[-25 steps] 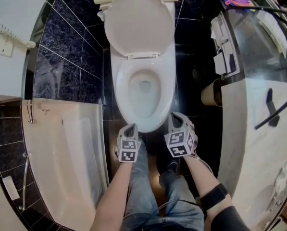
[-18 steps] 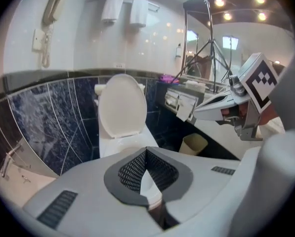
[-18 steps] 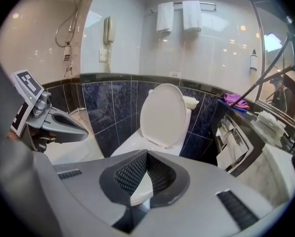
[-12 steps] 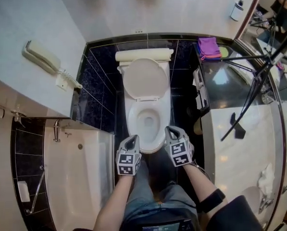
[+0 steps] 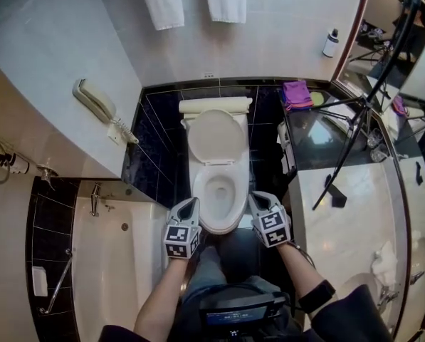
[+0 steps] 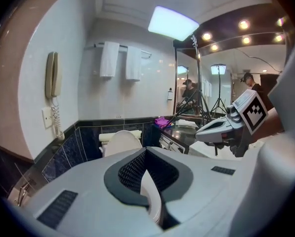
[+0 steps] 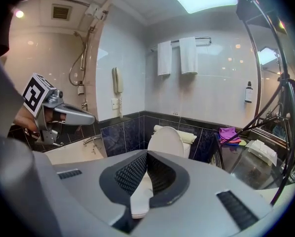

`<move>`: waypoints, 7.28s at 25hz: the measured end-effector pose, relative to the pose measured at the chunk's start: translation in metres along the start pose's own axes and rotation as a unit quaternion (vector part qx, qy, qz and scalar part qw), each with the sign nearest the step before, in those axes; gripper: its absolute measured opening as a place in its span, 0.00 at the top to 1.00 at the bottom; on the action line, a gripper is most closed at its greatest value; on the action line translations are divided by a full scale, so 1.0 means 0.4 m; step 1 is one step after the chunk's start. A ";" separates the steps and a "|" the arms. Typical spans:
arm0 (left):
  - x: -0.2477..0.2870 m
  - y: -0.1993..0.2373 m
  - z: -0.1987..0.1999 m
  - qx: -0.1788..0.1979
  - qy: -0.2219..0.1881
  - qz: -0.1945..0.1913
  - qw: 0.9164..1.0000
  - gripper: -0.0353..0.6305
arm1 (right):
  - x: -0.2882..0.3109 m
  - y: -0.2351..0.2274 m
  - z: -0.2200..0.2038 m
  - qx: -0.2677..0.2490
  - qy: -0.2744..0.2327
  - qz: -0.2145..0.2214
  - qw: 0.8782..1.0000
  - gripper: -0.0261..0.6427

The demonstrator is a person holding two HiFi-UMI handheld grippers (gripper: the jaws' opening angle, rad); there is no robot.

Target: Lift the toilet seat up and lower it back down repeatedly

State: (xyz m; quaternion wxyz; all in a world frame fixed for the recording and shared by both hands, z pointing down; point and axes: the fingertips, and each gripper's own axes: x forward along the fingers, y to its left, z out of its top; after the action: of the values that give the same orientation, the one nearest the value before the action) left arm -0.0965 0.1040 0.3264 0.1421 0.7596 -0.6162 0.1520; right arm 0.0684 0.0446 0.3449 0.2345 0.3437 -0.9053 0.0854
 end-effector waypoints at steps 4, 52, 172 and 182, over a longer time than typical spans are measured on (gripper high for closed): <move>-0.054 0.005 0.043 -0.004 -0.021 0.007 1.000 0.96 | -0.050 -0.022 -0.009 -0.001 -0.007 -0.010 1.000 0.93; 0.216 0.098 -0.275 0.031 -0.019 -0.009 0.999 0.96 | 0.330 -0.043 -0.664 0.234 0.151 -0.003 0.960 0.70; 1.066 0.468 -0.115 -0.007 0.074 -0.040 0.996 0.96 | 0.624 -0.287 -0.023 0.107 0.053 -0.057 0.991 0.93; 1.015 0.465 -0.116 0.002 0.073 -0.042 0.996 0.96 | 0.646 -0.261 -0.011 0.103 0.057 -0.044 0.992 0.94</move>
State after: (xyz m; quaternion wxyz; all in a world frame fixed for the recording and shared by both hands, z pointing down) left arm -0.2024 -0.2771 0.5389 0.1919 0.7716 -0.5717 0.2023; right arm -0.0298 -0.1828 0.4729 0.2527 0.4005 -0.8606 0.1875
